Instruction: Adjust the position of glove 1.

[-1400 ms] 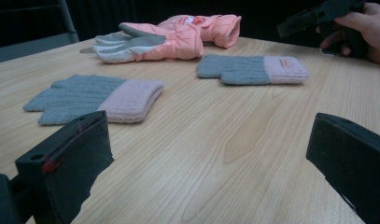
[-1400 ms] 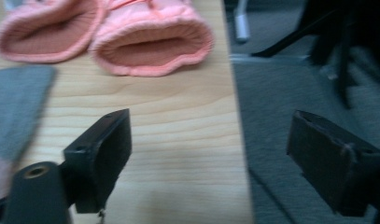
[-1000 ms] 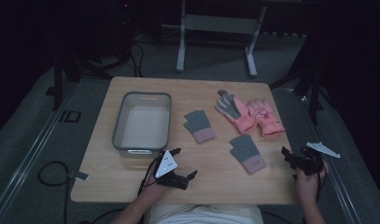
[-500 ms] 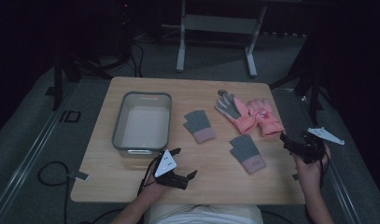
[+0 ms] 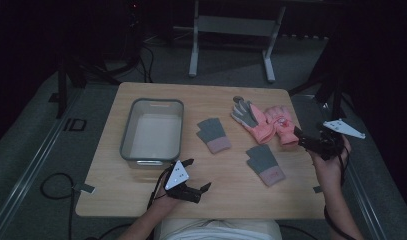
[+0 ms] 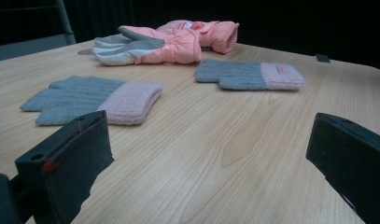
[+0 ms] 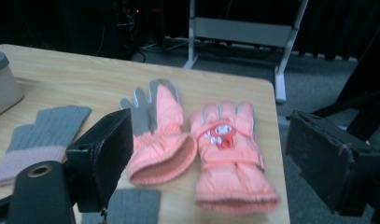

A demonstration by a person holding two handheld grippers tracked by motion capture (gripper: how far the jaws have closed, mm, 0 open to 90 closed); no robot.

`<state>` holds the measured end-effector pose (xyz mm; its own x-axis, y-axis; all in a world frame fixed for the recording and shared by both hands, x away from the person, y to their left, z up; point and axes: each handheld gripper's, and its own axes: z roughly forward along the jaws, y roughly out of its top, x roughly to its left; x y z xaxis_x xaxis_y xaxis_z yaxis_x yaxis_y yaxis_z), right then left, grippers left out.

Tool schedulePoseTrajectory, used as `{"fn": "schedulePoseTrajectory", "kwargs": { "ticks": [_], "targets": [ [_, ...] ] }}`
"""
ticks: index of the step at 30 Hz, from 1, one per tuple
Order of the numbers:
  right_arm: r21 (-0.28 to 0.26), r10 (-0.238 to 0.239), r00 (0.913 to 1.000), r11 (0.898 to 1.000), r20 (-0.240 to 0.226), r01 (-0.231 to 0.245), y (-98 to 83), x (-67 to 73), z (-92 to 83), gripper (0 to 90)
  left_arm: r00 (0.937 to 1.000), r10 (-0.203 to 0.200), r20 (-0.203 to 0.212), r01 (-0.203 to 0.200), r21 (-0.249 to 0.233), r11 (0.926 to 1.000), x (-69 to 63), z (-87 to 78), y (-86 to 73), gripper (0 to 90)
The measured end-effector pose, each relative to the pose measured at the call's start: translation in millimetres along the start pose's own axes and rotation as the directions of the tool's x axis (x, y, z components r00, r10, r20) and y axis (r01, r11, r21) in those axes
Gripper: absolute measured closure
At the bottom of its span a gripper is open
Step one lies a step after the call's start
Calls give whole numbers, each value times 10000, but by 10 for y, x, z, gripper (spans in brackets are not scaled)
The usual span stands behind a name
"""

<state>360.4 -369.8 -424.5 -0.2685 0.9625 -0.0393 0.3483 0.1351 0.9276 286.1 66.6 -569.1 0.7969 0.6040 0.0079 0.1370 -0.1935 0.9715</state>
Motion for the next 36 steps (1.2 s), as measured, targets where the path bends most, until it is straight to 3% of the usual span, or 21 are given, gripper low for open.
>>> {"fn": "schedulePoseTrajectory", "kwargs": {
  "ticks": [1, 3, 11, 13, 21, 27, 32, 36],
  "targets": [
    [0, 0, 10000, 10000, 0, 0, 0, 0, 0, 158, 10000, 0, 0, 0, 0, 10000, 0, 0, 0, 0],
    [-16, -201, 9987, 9998, -468, 201, 96, 86, 42, 175, 10000, 2, 21, -2, 18, 10000, 7, -2, 1, 0],
    [-71, -688, 9930, 9976, -955, 685, 261, 299, 124, 213, 10000, -54, 75, 54, -11, 10000, 10, -4, -1, 0],
    [-32, -880, 9866, 9961, -1376, 884, 314, 363, 149, 233, 10000, -55, 73, 55, -3, 10000, 9, -3, -1, 0],
    [-66, -1408, 9683, 9898, -2064, 1425, 414, 615, 282, 322, 10000, 4, 73, -4, 20, 10000, 7, -2, 0, 0],
    [115, -1838, 9381, 9806, -2935, 1957, 408, 775, 470, 416, 10000, -58, 75, 58, 1, 10000, 9, -3, 0, 0],
    [188, -2045, 9252, 9749, -3197, 2220, 394, 914, 604, 460, 9999, -96, 80, 96, -17, 10000, 13, -3, -1, 0],
    [330, -2075, 9061, 9712, -3688, 2358, 375, 1028, 729, 505, 9999, -78, 94, 78, 6, 10000, 11, -3, -1, 0]
  ]
}}
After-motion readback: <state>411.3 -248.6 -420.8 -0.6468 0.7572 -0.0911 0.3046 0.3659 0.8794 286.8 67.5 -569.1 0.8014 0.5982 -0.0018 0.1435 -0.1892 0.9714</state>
